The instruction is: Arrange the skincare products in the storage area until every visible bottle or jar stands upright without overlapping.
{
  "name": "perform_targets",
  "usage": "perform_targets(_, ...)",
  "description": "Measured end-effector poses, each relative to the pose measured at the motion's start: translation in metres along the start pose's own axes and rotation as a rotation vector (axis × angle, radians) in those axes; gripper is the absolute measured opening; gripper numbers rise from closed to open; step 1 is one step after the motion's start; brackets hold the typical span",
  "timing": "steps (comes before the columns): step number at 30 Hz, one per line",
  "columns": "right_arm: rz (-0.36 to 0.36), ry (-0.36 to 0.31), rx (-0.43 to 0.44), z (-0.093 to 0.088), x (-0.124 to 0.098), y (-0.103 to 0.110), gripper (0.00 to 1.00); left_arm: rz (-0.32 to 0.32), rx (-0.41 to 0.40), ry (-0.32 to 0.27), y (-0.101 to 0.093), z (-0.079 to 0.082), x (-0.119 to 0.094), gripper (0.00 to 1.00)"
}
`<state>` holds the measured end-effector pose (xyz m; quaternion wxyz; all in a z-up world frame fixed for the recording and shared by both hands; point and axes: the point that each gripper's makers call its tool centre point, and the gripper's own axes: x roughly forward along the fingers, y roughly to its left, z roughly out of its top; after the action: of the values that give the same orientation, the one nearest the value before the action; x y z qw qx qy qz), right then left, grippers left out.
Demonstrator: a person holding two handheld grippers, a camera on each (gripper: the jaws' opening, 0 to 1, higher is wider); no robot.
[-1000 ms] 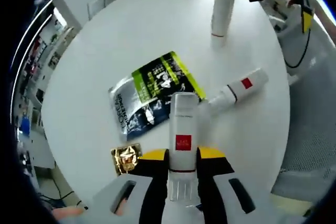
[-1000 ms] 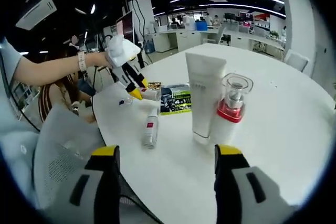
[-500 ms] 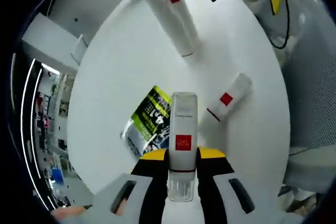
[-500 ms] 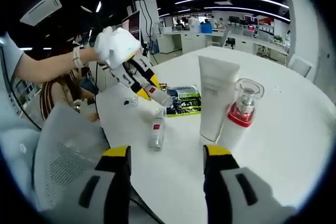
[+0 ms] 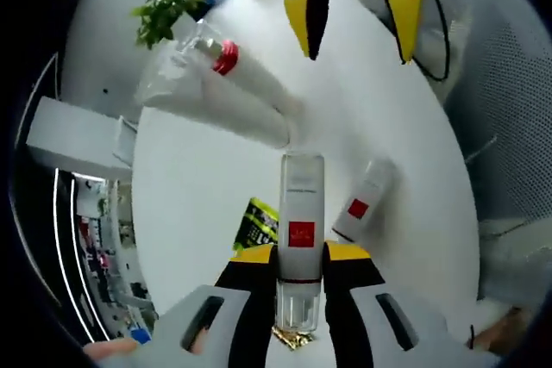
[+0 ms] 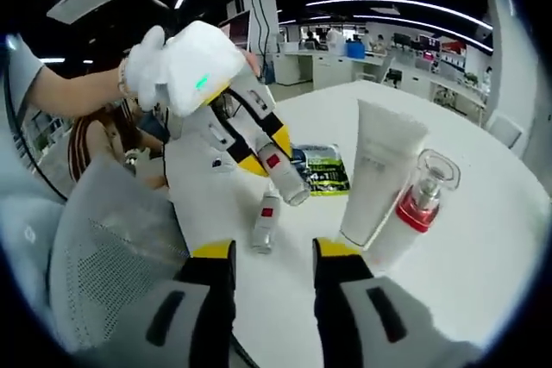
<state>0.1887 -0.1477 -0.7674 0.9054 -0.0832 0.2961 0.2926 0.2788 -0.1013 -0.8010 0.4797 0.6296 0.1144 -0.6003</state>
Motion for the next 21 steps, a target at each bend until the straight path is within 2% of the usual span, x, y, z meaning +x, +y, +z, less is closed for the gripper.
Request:
perform_targets(4, 0.004, 0.002, -0.035, 0.006, 0.005, -0.002, 0.27, -0.001, 0.059, -0.008, -0.005, 0.013, -0.001, 0.16)
perform_targets(8, 0.024, 0.024, -0.062, 0.004, 0.013, 0.000, 0.25, -0.006, 0.097, -0.030, -0.012, 0.028, -0.001, 0.16)
perform_targets(15, 0.045, 0.084, -0.101, 0.000, 0.022, -0.002, 0.28, -0.007, 0.215, -0.033, -0.022, 0.045, 0.000, 0.16)
perform_targets(21, 0.084, 0.148, -0.115, -0.005, 0.034, -0.004, 0.32, -0.005, 0.280, -0.042, -0.027, 0.060, 0.000, 0.16)
